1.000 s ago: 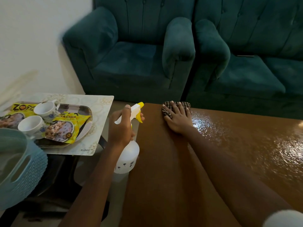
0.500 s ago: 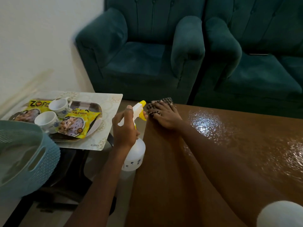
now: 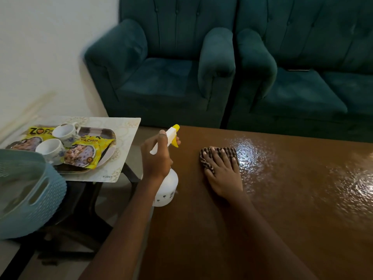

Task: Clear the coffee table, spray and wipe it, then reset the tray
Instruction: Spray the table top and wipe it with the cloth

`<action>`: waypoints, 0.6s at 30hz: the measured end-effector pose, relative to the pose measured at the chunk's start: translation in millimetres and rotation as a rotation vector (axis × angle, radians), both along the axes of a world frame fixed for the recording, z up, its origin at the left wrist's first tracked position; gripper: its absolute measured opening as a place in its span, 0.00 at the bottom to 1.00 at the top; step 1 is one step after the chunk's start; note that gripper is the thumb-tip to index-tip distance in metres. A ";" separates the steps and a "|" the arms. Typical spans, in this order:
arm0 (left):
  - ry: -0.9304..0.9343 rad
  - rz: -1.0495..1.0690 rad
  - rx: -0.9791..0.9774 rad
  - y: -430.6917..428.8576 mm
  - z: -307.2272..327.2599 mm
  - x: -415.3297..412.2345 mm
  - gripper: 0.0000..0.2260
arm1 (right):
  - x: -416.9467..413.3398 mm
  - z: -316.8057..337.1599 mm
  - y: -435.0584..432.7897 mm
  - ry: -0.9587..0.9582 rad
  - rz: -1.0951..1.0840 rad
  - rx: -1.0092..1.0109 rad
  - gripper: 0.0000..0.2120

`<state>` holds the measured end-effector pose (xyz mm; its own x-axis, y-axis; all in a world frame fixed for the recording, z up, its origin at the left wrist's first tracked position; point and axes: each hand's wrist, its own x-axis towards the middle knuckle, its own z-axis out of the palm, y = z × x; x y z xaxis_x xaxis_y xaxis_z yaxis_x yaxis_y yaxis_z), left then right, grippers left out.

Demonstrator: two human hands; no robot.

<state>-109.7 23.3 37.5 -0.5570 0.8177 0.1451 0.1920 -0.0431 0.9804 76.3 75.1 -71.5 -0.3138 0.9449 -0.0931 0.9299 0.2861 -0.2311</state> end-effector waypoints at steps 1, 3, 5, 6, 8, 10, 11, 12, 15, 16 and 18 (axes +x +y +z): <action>0.003 0.007 0.011 -1.9 0.5 5.2 0.14 | 2.4 -0.2 -5.3 0.004 0.016 0.004 0.30; -0.006 0.042 0.050 -6.1 0.5 14.8 0.17 | 9.6 -2.2 -14.0 0.012 0.053 0.019 0.33; -0.001 0.062 0.079 -11.6 -2.4 25.1 0.17 | 16.0 -4.4 -19.5 0.011 0.086 0.022 0.34; -0.003 0.074 0.081 -15.1 -4.6 29.7 0.16 | 18.3 -5.0 -20.1 0.010 0.092 0.018 0.34; -0.032 0.116 0.095 -22.3 -7.5 35.8 0.15 | 19.4 -6.2 -19.5 0.023 0.096 0.019 0.34; -0.035 0.146 0.124 -27.7 -13.2 36.0 0.18 | 19.1 -7.8 -22.1 0.038 0.101 0.023 0.34; -0.028 0.148 0.139 -30.5 -15.4 35.7 0.19 | 19.8 -8.8 -24.6 0.038 0.102 0.023 0.34; -0.022 0.145 0.155 -33.4 -17.3 35.7 0.18 | 21.5 -8.9 -28.0 0.034 0.100 0.026 0.35; -0.010 0.133 0.195 -40.1 -20.3 38.3 0.17 | 28.8 -6.6 -39.0 0.025 0.094 0.020 0.35; -0.007 0.130 0.194 -41.6 -20.4 38.7 0.16 | 30.4 -5.3 -43.3 0.025 0.093 0.016 0.35; 0.015 0.115 0.181 -44.0 -19.5 39.4 0.15 | 32.3 -2.4 -51.7 0.020 0.091 0.011 0.35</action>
